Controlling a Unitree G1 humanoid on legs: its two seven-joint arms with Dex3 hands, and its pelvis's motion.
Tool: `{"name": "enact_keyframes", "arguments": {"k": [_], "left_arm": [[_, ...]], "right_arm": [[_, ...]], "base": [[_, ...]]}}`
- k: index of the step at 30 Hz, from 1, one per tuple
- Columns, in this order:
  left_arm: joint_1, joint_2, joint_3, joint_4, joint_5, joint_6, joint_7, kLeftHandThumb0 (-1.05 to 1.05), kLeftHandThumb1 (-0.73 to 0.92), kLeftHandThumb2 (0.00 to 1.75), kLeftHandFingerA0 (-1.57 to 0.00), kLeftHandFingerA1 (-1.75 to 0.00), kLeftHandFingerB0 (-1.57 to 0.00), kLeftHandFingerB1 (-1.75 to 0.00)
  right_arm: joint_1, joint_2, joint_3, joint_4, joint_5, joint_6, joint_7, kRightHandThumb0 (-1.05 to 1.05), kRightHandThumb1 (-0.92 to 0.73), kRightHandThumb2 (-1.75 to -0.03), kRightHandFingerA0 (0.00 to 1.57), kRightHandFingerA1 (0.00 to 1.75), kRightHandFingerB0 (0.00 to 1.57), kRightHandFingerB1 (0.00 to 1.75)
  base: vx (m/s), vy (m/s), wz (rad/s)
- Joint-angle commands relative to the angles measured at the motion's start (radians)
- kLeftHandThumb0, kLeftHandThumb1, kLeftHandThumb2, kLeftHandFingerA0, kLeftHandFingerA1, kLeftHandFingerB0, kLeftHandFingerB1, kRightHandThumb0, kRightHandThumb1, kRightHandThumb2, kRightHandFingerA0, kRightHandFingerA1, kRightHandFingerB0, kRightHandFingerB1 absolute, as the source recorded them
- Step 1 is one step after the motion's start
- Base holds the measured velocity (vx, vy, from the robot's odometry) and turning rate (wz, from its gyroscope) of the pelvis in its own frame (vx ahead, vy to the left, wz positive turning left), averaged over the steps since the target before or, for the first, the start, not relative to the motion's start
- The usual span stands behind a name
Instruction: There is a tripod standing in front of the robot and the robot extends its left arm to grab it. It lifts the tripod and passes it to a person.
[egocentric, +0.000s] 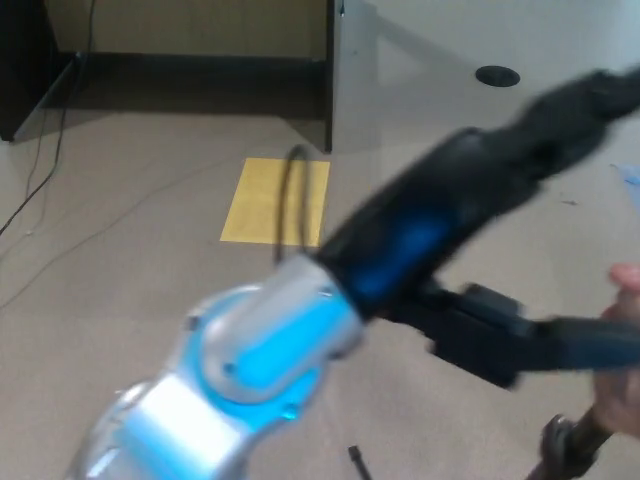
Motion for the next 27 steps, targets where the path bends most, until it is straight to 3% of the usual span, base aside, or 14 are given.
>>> {"name": "enact_keyframes", "arguments": {"k": [1,2,3,5,6,9,10,14,18,19,20,21,22,27], "left_arm": [[0.047,0.05,0.113,-0.005,-0.065,-0.017,-0.067,-0.73,0.44,0.81,0.0,0.0,0.0,0.0],[0.053,0.062,0.13,0.001,-0.071,-0.03,-0.078,-0.73,0.44,0.81,0.0,0.0,0.0,0.0],[0.06,0.061,0.138,-0.001,-0.081,-0.026,-0.081,-0.75,0.42,0.55,0.0,0.0,0.0,0.0],[0.109,0.058,0.182,-0.012,-0.122,-0.011,-0.091,-0.73,0.41,0.54,0.0,0.0,0.0,0.0],[0.143,0.085,0.196,-0.022,-0.115,-0.013,-0.099,-0.71,0.44,0.79,0.0,0.0,0.0,0.0],[0.229,0.126,0.263,0.009,-0.142,-0.074,-0.144,-0.69,0.44,0.77,0.0,-0.01,0.0,0.0],[0.263,0.13,0.271,0.012,-0.145,-0.093,-0.149,-0.68,0.41,0.55,0.0,0.0,0.0,0.0],[0.487,0.155,0.27,0.097,-0.084,-0.306,-0.181,-0.65,0.4,0.6,0.0,0.0,0.0,0.0],[0.695,0.175,0.326,0.215,-0.051,-0.423,-0.187,-0.67,0.42,0.56,0.0,-0.03,0.0,0.0],[0.749,0.182,0.334,0.243,-0.025,-0.466,-0.175,-0.69,0.43,0.57,0.0,-0.09,0.0,0.0],[0.783,0.18,0.355,0.274,-0.034,-0.478,-0.18,-0.67,0.43,0.57,0.0,-0.08,0.0,0.0],[0.814,0.182,0.37,0.313,-0.031,-0.516,-0.185,-0.68,0.43,0.58,0.0,-0.1,0.0,0.0],[0.838,0.183,0.388,0.345,-0.033,-0.523,-0.183,-0.64,0.39,0.76,0.0,-0.13,0.0,0.0],[0.96,0.204,0.471,0.595,-0.011,-0.698,-0.192,-0.65,0.4,0.75,0.0,-0.21,0.0,0.0]], "right_arm": [[0.024,-0.001,-0.001,-0.011,0.001,-0.01,-0.018,-0.4,-0.73,-0.62,0.6,0.41,0.39,0.33],[0.025,0.001,-0.005,-0.012,0.005,-0.012,-0.018,-0.4,-0.73,-0.62,0.6,0.41,0.39,0.33],[0.032,0.002,-0.006,-0.014,0.007,-0.014,-0.021,-0.48,-0.6,-0.87,0.52,0.54,0.33,0.46],[0.057,0.002,-0.012,-0.025,0.013,-0.015,-0.018,-0.48,-0.6,-0.87,0.51,0.54,0.33,0.46],[0.063,0.001,-0.007,-0.028,0.006,-0.011,-0.026,-0.49,-0.61,-0.88,0.52,0.54,0.33,0.46],[0.026,0.011,-0.003,-0.009,-0.003,-0.003,-0.035,-0.48,-0.59,-0.87,0.52,0.54,0.35,0.47],[0.027,0.008,-0.003,-0.006,-0.004,-0.003,-0.035,-0.48,-0.6,-0.86,0.52,0.54,0.35,0.47],[0.055,-0.026,-0.006,-0.009,-0.01,-0.012,-0.053,-0.49,-0.59,-0.86,0.52,0.54,0.34,0.46],[0.058,-0.029,-0.01,-0.008,-0.006,-0.007,-0.055,-0.49,-0.6,-0.86,0.52,0.53,0.32,0.45],[0.066,-0.027,-0.013,-0.008,-0.001,-0.013,-0.05,-0.43,-0.71,-0.61,0.59,0.39,0.39,0.33],[0.061,-0.023,-0.017,0.006,0.004,-0.02,-0.051,-0.42,-0.7,-0.61,0.58,0.39,0.39,0.33],[0.06,-0.023,-0.015,0.01,0.001,-0.023,-0.054,-0.49,-0.59,-0.85,0.51,0.53,0.34,0.46],[0.058,-0.023,-0.014,0.011,-0.001,-0.021,-0.056,-0.49,-0.59,-0.86,0.52,0.53,0.33,0.46],[0.073,-0.03,-0.022,-0.001,0.007,-0.014,-0.051,-0.49,-0.59,-0.85,0.51,0.52,0.34,0.46]], "base": [[0.0,0.0,0.0],[0.0,0.0,0.0],[0.0,0.0,0.0],[0.0,0.0,0.0],[0.0,0.0,0.0],[0.0,0.0,0.0],[0.0,0.0,0.0],[0.0,0.0,0.02],[0.0,0.0,0.0],[0.0,0.0,0.0],[0.0,0.0,0.0],[0.0,0.0,0.0],[0.0,0.0,0.0],[0.0,0.0,0.0]]}}
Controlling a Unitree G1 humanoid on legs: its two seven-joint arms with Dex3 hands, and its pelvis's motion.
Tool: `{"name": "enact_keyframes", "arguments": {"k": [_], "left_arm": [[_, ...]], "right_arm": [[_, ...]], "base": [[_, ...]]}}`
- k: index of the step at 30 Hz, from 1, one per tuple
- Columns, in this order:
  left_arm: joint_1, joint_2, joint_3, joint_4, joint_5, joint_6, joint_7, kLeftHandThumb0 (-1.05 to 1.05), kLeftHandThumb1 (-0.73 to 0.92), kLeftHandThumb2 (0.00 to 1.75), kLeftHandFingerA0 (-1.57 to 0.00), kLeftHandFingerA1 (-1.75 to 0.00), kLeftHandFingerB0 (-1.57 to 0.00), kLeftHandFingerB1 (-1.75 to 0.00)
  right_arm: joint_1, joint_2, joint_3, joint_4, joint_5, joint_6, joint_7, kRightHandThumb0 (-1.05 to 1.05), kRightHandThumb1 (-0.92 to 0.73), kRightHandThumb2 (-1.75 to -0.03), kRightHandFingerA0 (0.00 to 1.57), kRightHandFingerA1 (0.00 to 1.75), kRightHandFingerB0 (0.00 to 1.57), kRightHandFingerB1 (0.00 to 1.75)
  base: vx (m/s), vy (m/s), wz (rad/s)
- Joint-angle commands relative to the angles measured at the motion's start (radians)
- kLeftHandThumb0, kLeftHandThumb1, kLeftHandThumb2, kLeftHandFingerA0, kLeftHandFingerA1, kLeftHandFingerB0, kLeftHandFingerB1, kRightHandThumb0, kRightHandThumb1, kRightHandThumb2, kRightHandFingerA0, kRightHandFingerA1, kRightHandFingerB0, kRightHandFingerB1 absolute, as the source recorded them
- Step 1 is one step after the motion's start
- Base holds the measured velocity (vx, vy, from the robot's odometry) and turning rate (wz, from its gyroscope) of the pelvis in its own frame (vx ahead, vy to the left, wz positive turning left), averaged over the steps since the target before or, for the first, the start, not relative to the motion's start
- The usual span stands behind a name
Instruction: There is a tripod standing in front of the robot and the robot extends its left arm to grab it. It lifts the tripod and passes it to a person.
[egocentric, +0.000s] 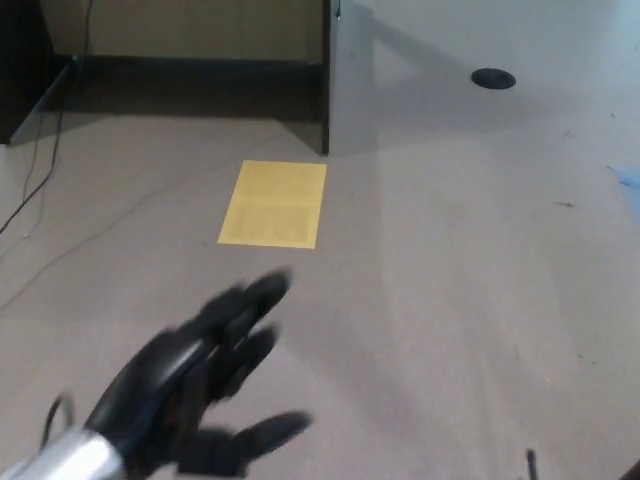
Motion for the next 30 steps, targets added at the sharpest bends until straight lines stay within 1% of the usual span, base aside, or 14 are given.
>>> {"name": "enact_keyframes", "arguments": {"k": [1,2,3,13,17,18,19,21,22,23,24,27,29,30], "left_arm": [[0.243,0.055,0.148,0.382,0.08,-0.475,-0.044,-0.67,0.41,0.77,0.0,-0.24,0.0,0.0],[0.247,0.052,0.17,0.423,0.067,-0.481,-0.048,-0.64,0.4,0.75,0.0,-0.2,0.0,0.0],[0.244,0.051,0.215,0.502,0.03,-0.486,-0.069,-0.62,0.39,0.75,0.0,-0.2,0.0,-0.02],[0.176,0.119,0.209,1.016,0.134,-0.651,0.055,-0.57,0.34,0.77,0.0,-0.26,0.0,-0.15],[0.118,0.147,0.176,1.124,0.184,-0.644,0.146,-0.6,0.37,0.76,-0.02,-0.31,-0.04,-0.2],[0.123,0.165,0.149,1.12,0.219,-0.623,0.176,-0.62,0.4,0.72,-0.05,-0.38,-0.07,-0.21],[0.118,0.188,0.113,1.139,0.263,-0.61,0.207,-0.31,0.38,0.92,-0.03,-0.49,0.0,-0.47],[0.105,0.2,0.088,1.18,0.288,-0.593,0.242,-0.5,0.5,0.66,-0.19,-0.39,-0.17,-0.33],[0.094,0.211,0.063,1.209,0.313,-0.592,0.26,-0.44,0.48,0.66,-0.22,-0.41,-0.18,-0.35],[0.077,0.232,0.017,1.244,0.353,-0.566,0.278,-0.25,0.39,0.88,-0.69,-0.76,-0.07,-0.46],[0.074,0.235,0.012,1.258,0.352,-0.572,0.277,-0.32,0.53,0.56,-0.76,-0.63,-0.22,-0.29],[0.066,0.236,0.009,1.299,0.33,-0.591,0.276,-0.26,0.38,0.87,-0.63,-0.71,-0.06,-0.44],[0.069,0.227,0.017,1.326,0.314,-0.619,0.293,-0.32,0.55,0.57,-0.77,-0.97,-0.22,-0.3],[0.068,0.223,0.017,1.35,0.309,-0.638,0.298,-0.25,0.4,0.9,-0.55,-0.69,-0.09,-0.47]], "right_arm": [[0.031,-0.034,-0.02,0.01,0.008,-0.006,-0.024,-0.49,-0.58,-0.85,0.52,0.53,0.33,0.45],[0.027,-0.033,-0.02,0.009,0.008,-0.006,-0.024,-0.42,-0.7,-0.61,0.59,0.39,0.39,0.33],[0.015,-0.027,-0.02,0.007,0.008,-0.001,-0.025,-0.49,-0.59,-0.85,0.52,0.53,0.33,0.45],[-0.017,-0.009,-0.013,0.029,0.003,-0.003,-0.025,-0.49,-0.59,-0.86,0.52,0.53,0.34,0.46],[-0.037,-0.006,-0.029,0.022,0.02,0.008,-0.016,-0.42,-0.7,-0.61,0.59,0.39,0.39,0.33],[-0.032,-0.004,-0.029,0.019,0.021,0.011,-0.015,-0.48,-0.58,-0.86,0.48,0.52,0.32,0.46],[-0.03,-0.004,-0.024,0.02,0.017,0.011,-0.015,-0.41,-0.71,-0.61,0.58,0.39,0.38,0.33],[-0.023,-0.001,-0.021,0.02,0.013,0.009,-0.023,-0.48,-0.59,-0.84,0.51,0.52,0.33,0.45],[-0.02,0.0,-0.021,0.022,0.014,0.008,-0.024,-0.41,-0.71,-0.61,0.61,0.39,0.38,0.33],[-0.01,-0.004,-0.018,0.016,0.009,0.003,-0.031,-0.48,-0.59,-0.85,0.52,0.53,0.32,0.45],[-0.006,-0.005,-0.017,0.015,0.008,0.0,-0.031,-0.41,-0.7,-0.61,0.59,0.39,0.39,0.33],[0.003,-0.005,-0.017,0.017,0.01,-0.001,-0.027,-0.42,-0.71,-0.61,0.59,0.39,0.39,0.33],[0.01,-0.008,-0.009,0.017,0.0,-0.001,-0.033,-0.49,-0.59,-0.85,0.51,0.53,0.33,0.45],[0.015,-0.008,-0.012,0.018,0.003,0.0,-0.033,-0.43,-0.7,-0.61,0.59,0.39,0.39,0.33]], "base": [[0.0,0.0,0.0],[0.0,0.0,0.0],[0.0,0.0,0.0],[0.0,0.0,0.0],[0.0,0.0,0.0],[0.0,0.0,0.0],[0.0,0.0,0.0],[0.0,0.0,0.0],[0.0,0.0,0.0],[0.0,0.0,0.0],[0.0,0.0,0.0],[0.0,0.0,0.0],[0.0,0.0,0.0],[0.0,0.0,0.0]]}}
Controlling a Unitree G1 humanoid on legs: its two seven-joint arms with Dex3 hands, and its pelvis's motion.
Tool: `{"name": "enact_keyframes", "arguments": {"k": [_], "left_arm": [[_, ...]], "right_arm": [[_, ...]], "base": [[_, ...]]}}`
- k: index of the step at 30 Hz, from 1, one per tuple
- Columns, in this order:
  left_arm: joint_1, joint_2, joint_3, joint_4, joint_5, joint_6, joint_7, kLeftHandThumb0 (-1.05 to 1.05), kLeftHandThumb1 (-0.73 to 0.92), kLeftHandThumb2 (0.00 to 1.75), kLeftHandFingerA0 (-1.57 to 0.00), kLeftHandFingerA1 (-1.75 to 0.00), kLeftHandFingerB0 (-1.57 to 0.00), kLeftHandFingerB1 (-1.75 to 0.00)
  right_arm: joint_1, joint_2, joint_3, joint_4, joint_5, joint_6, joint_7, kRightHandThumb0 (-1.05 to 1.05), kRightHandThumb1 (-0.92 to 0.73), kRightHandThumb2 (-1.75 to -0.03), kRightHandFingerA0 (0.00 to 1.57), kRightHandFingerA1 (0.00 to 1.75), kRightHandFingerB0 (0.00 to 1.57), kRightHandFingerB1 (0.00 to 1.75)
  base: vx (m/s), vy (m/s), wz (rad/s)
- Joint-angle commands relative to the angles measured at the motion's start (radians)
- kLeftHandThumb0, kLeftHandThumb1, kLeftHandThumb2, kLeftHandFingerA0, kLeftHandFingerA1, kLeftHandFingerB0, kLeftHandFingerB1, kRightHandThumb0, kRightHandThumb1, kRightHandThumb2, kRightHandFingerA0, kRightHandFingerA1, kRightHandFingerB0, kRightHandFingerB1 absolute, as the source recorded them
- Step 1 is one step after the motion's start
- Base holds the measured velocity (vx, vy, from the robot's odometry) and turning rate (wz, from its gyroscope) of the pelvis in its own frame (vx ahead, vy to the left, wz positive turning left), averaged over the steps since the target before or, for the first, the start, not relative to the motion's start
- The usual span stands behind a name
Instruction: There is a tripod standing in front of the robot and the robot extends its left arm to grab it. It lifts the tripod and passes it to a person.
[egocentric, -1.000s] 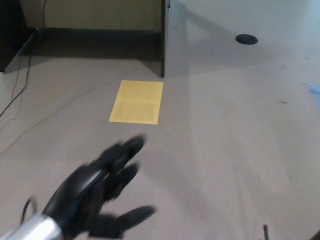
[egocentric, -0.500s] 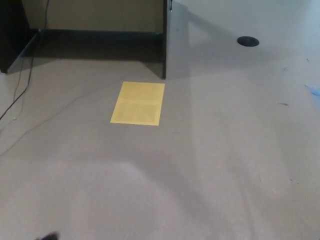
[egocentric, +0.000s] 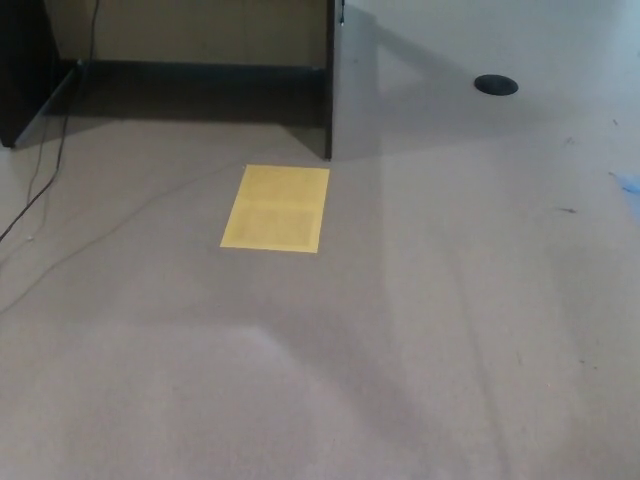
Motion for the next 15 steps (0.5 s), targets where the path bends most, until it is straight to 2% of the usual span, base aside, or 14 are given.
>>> {"name": "enact_keyframes", "arguments": {"k": [1,2,3,4,5,6,7,8,9,11,12,13,14,15], "left_arm": [[-0.025,0.04,-0.031,0.165,0.137,-0.23,0.15,-0.34,0.57,0.57,-0.67,-0.57,-0.22,-0.3],[-0.022,0.041,-0.035,0.173,0.141,-0.241,0.156,-0.34,0.57,0.57,-0.67,-0.57,-0.22,-0.3],[-0.014,0.037,-0.034,0.189,0.136,-0.252,0.158,-0.33,0.57,0.58,-0.73,-0.82,-0.22,-0.29],[-0.009,0.037,-0.037,0.194,0.138,-0.252,0.16,-0.33,0.57,0.58,-0.77,-0.78,-0.21,-0.29],[-0.001,0.038,-0.04,0.197,0.141,-0.256,0.165,-0.33,0.57,0.58,-0.75,-0.85,-0.22,-0.29],[0.001,0.039,-0.041,0.202,0.143,-0.261,0.168,-0.33,0.57,0.58,-0.75,-0.85,-0.22,-0.29],[0.002,0.039,-0.042,0.205,0.146,-0.268,0.171,-0.32,0.58,0.58,-0.75,-0.88,-0.22,-0.29],[0.002,0.039,-0.041,0.209,0.145,-0.274,0.169,-0.32,0.58,0.58,-0.75,-0.88,-0.21,-0.29],[0.001,0.038,-0.03,0.213,0.134,-0.282,0.163,-0.37,0.52,0.66,-0.76,-0.95,-0.2,-0.35],[-0.006,0.037,-0.028,0.224,0.139,-0.294,0.169,-0.31,0.56,0.58,-0.7,-0.94,-0.22,-0.3],[-0.011,0.036,-0.03,0.236,0.146,-0.302,0.176,-0.32,0.56,0.58,-0.71,-0.9,-0.22,-0.3],[-0.014,0.037,-0.038,0.244,0.158,-0.313,0.181,-0.33,0.56,0.58,-0.72,-0.89,-0.22,-0.3],[-0.017,0.035,-0.032,0.249,0.153,-0.314,0.178,-0.38,0.5,0.66,-0.77,-0.97,-0.2,-0.35],[-0.017,0.035,-0.032,0.249,0.153,-0.314,0.178,-0.38,0.5,0.66,-0.77,-0.97,-0.2,-0.35]], "right_arm": [[0.028,-0.01,-0.009,0.017,0.002,0.001,-0.03,-0.43,-0.7,-0.61,0.58,0.38,0.39,0.33],[0.031,-0.011,-0.007,0.017,-0.001,0.001,-0.032,-0.43,-0.7,-0.61,0.58,0.38,0.39,0.33],[0.044,-0.011,-0.007,0.022,0.0,-0.006,-0.033,-0.42,-0.7,-0.61,0.58,0.39,0.38,0.33],[0.052,-0.012,-0.012,0.024,0.007,-0.014,-0.028,-0.41,-0.7,-0.6,0.58,0.38,0.39,0.33],[0.063,-0.008,-0.014,0.023,0.011,-0.015,-0.031,-0.48,-0.58,-0.84,0.52,0.53,0.31,0.44],[0.067,-0.007,-0.015,0.022,0.011,-0.015,-0.033,-0.48,-0.58,-0.84,0.52,0.53,0.31,0.44],[0.067,-0.005,-0.017,0.022,0.012,-0.011,-0.034,-0.41,-0.7,-0.61,0.61,0.39,0.38,0.32],[0.069,-0.004,-0.017,0.022,0.013,-0.012,-0.034,-0.48,-0.58,-0.84,0.51,0.52,0.3,0.44],[0.068,-0.002,-0.017,0.023,0.011,-0.016,-0.038,-0.5,-0.59,-0.82,0.51,0.51,0.3,0.43],[0.066,-0.002,-0.018,0.024,0.011,-0.019,-0.041,-0.49,-0.58,-0.83,0.51,0.52,0.3,0.44],[0.069,0.0,-0.022,0.021,0.013,-0.016,-0.048,-0.42,-0.7,-0.6,0.57,0.38,0.35,0.31],[0.071,-0.001,-0.022,0.02,0.01,-0.015,-0.053,-0.5,-0.57,-0.83,0.5,0.51,0.3,0.44],[0.069,-0.001,-0.022,0.021,0.009,-0.012,-0.05,-0.42,-0.69,-0.61,0.58,0.39,0.34,0.32],[0.069,-0.001,-0.022,0.021,0.009,-0.012,-0.05,-0.42,-0.69,-0.61,0.58,0.39,0.34,0.32]], "base": [[0.0,0.0,0.0],[0.0,0.0,0.0],[0.0,0.0,0.0],[0.0,0.0,0.0],[0.0,0.0,0.0],[0.0,0.0,0.0],[0.0,0.0,0.0],[0.0,0.0,0.0],[0.0,0.0,0.0],[0.0,0.0,0.0],[0.0,0.0,0.0],[0.0,0.0,0.0],[0.0,0.0,0.0],[0.0,0.0,0.0]]}}
